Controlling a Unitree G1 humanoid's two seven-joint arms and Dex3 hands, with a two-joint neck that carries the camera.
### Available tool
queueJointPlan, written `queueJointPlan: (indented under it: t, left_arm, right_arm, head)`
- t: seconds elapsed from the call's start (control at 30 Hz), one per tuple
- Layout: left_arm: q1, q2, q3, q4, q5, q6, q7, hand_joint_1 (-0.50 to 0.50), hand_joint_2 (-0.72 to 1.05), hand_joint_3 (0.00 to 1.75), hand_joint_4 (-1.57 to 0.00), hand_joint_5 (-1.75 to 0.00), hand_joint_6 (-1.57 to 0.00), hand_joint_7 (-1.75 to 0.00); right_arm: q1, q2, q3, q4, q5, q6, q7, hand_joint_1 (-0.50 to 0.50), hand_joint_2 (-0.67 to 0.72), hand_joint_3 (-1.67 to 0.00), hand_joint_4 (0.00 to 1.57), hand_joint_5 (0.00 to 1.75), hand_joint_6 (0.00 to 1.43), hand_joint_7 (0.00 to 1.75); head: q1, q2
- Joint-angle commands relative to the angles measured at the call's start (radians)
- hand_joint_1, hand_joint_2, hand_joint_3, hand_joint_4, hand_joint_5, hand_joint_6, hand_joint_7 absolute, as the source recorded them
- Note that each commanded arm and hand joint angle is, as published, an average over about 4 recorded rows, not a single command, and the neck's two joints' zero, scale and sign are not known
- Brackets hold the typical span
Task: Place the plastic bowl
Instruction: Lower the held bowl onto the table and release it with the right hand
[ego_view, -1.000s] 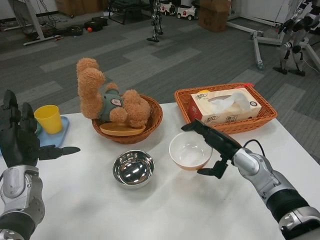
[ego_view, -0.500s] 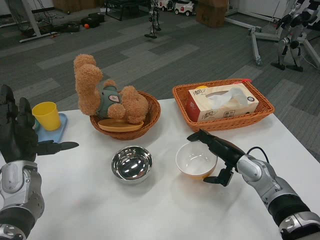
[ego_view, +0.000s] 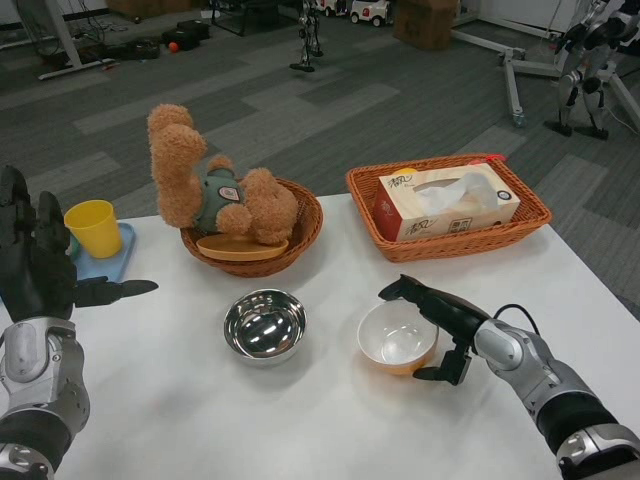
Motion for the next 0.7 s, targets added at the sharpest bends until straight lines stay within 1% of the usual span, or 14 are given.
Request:
queueJointPlan:
  t: [0.03, 0.1, 0.2, 0.33, 0.47, 0.57, 0.63, 0.7]
  left_arm:
    - [-0.002, 0.007, 0.003, 0.008, 0.003, 0.000, 0.003, -0.50, -0.10, 0.00, 0.00, 0.00, 0.00, 0.00]
    - [-0.001, 0.007, 0.003, 0.007, 0.003, -0.001, 0.003, -0.50, -0.10, 0.00, 0.00, 0.00, 0.00, 0.00]
    - [0.002, 0.007, 0.003, 0.005, 0.002, -0.002, 0.005, -0.50, -0.10, 0.00, 0.00, 0.00, 0.00, 0.00]
    - [0.002, 0.008, 0.003, 0.003, 0.001, -0.003, 0.004, -0.50, -0.10, 0.00, 0.00, 0.00, 0.00, 0.00]
    - [0.002, 0.009, 0.003, 0.003, 0.002, -0.003, 0.003, -0.50, -0.10, 0.00, 0.00, 0.00, 0.00, 0.00]
    - [0.002, 0.009, 0.003, 0.003, 0.003, -0.003, 0.003, -0.50, -0.10, 0.00, 0.00, 0.00, 0.00, 0.00]
    - [0.002, 0.008, 0.003, 0.003, 0.003, -0.003, 0.004, -0.50, -0.10, 0.00, 0.00, 0.00, 0.00, 0.00]
    - [0.002, 0.008, 0.003, 0.003, 0.002, -0.003, 0.005, -0.50, -0.10, 0.00, 0.00, 0.00, 0.00, 0.00]
  right_arm:
    - [0.012, 0.006, -0.004, 0.012, -0.005, 0.004, 0.005, -0.42, -0.60, -1.43, 0.05, 1.75, 0.00, 1.55]
    - [0.015, 0.007, -0.004, 0.013, -0.005, 0.005, 0.005, -0.42, -0.59, -1.43, 0.04, 1.75, 0.00, 1.54]
    - [0.025, 0.008, -0.005, 0.014, -0.005, 0.010, 0.010, -0.42, -0.59, -1.43, 0.05, 1.67, 0.00, 1.54]
    - [0.038, 0.011, -0.006, 0.014, -0.005, 0.014, 0.014, -0.42, -0.60, -1.43, 0.04, 1.70, 0.00, 1.52]
    - [0.049, 0.014, -0.013, 0.012, -0.005, 0.018, 0.019, -0.42, -0.60, -1.43, 0.00, 1.50, 0.00, 1.47]
    - [0.058, 0.018, -0.021, 0.007, -0.005, 0.018, 0.020, -0.42, -0.56, -1.43, 0.00, 1.36, 0.00, 1.45]
    - [0.063, 0.021, -0.028, 0.002, -0.005, 0.018, 0.020, -0.42, -0.54, -1.47, 0.00, 1.24, 0.00, 1.41]
    - [0.070, 0.024, -0.038, -0.004, -0.005, 0.018, 0.020, -0.42, -0.54, -1.51, 0.00, 1.07, 0.00, 1.34]
  head:
    - [0.004, 0.003]
    - [0.001, 0.001]
    - [-0.003, 0.000]
    - [-0.006, 0.002]
    - [-0.009, 0.006]
    - [-0.011, 0.007]
    - [-0.013, 0.008]
    - [-0.013, 0.009]
